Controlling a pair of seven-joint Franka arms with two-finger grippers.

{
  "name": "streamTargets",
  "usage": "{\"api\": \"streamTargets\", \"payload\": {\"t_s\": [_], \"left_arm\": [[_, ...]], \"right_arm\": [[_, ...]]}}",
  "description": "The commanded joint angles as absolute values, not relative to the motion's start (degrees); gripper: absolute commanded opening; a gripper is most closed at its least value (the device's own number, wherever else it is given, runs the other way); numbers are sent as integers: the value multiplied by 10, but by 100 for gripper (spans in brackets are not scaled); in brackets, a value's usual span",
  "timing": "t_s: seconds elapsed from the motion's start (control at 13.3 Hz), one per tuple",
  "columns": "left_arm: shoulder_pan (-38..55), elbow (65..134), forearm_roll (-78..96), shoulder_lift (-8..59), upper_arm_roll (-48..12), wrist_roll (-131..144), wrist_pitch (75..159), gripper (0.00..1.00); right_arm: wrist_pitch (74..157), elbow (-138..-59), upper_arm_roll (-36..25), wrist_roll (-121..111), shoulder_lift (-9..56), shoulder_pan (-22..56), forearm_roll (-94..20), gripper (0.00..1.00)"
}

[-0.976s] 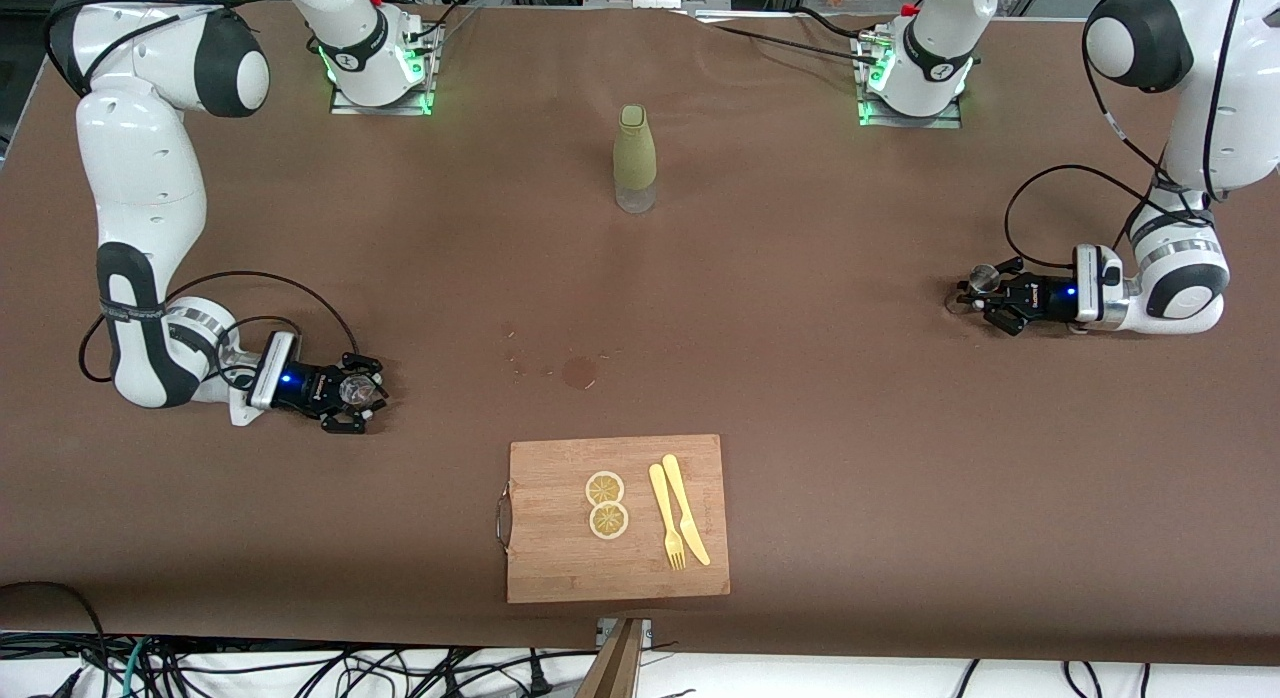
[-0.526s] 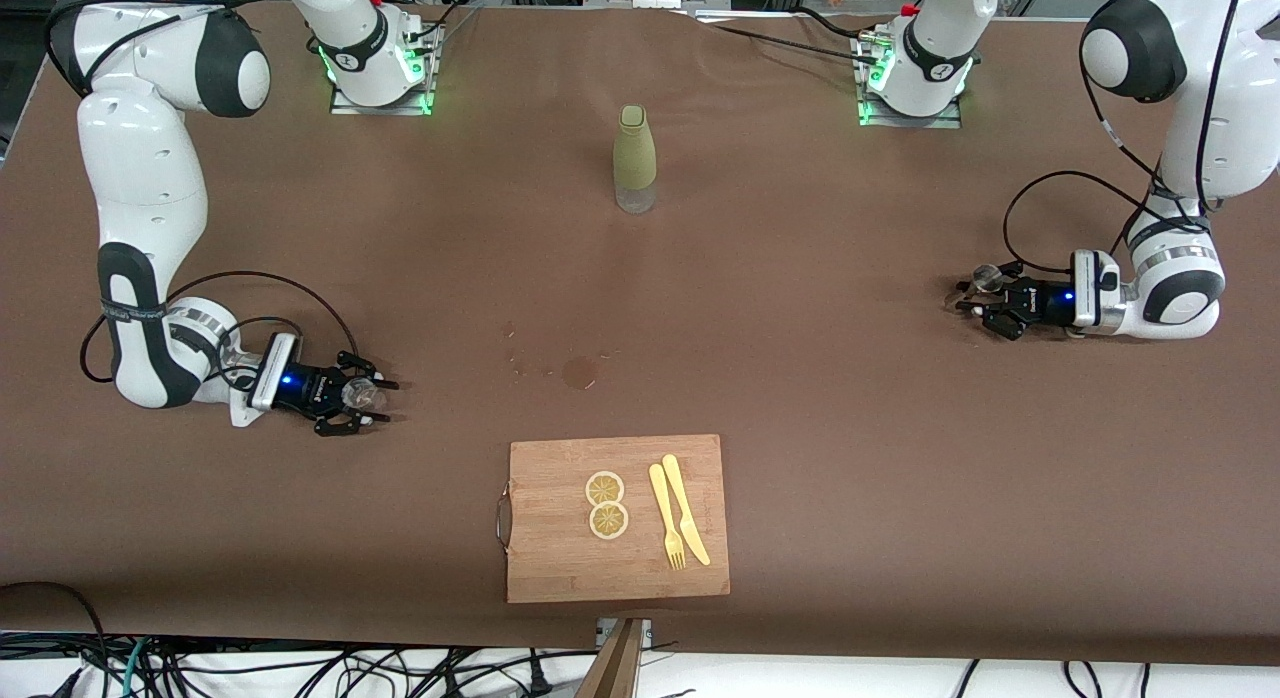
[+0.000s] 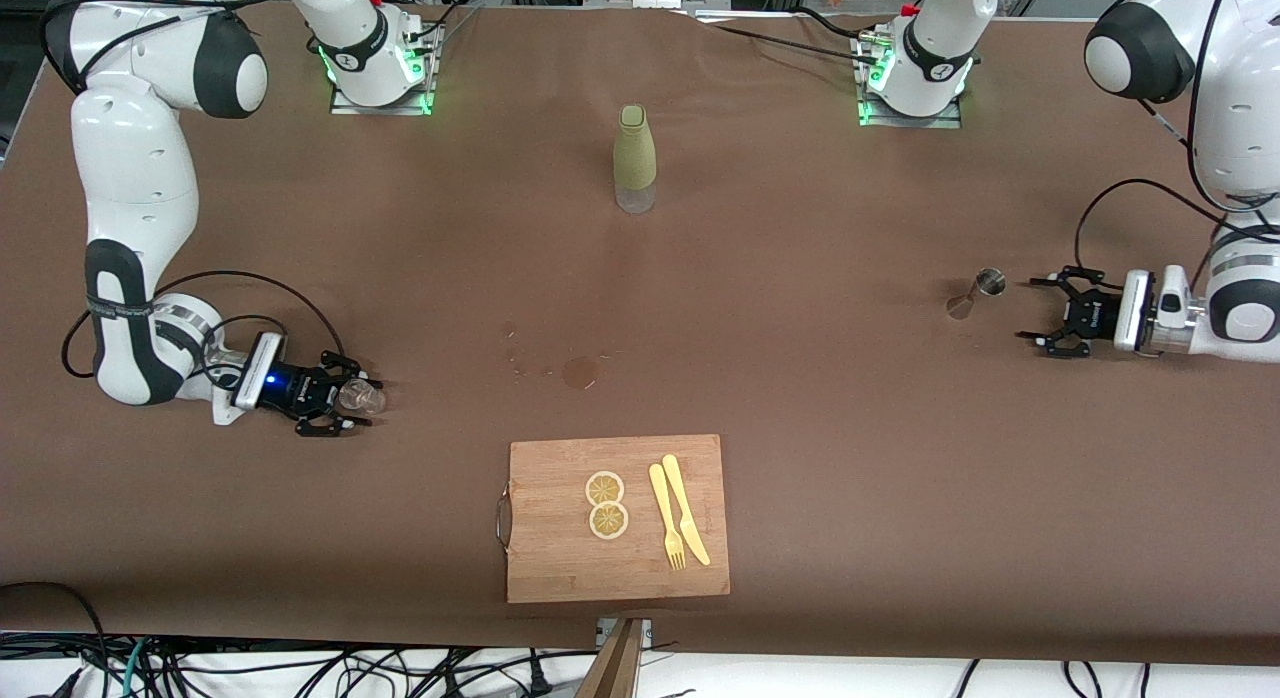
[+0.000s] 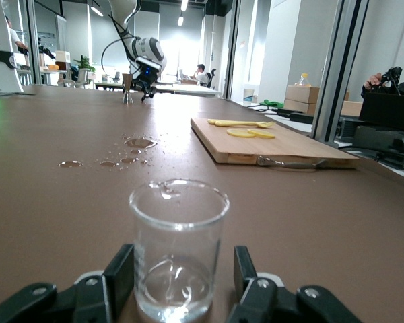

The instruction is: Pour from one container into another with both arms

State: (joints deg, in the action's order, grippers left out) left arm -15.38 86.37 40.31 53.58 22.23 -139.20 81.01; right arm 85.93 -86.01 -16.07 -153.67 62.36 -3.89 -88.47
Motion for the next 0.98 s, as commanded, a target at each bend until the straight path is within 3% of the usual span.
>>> {"api": "streamTargets", "payload": {"t_s": [0.0, 0.23, 0.45, 0.53, 0.9], "left_arm": [[-136, 811, 306, 496, 222, -1174, 809, 100], [-104, 798, 233, 426, 220, -957, 807, 100], [-73, 799, 204, 373, 205, -797, 798, 100], [-64, 799, 204, 361, 200, -748, 793, 100], [-30, 802, 163, 275, 126, -465, 755, 100]], "right_arm": [[842, -862, -190, -1540, 619, -34, -875, 69], [840, -861, -205, -1536, 601, -34, -855, 69], [879, -867, -207, -1507, 522, -34, -765, 74], [902, -867, -207, -1493, 488, -34, -721, 100], [1053, -912, -163, -1338, 309, -34, -469, 100]]}}
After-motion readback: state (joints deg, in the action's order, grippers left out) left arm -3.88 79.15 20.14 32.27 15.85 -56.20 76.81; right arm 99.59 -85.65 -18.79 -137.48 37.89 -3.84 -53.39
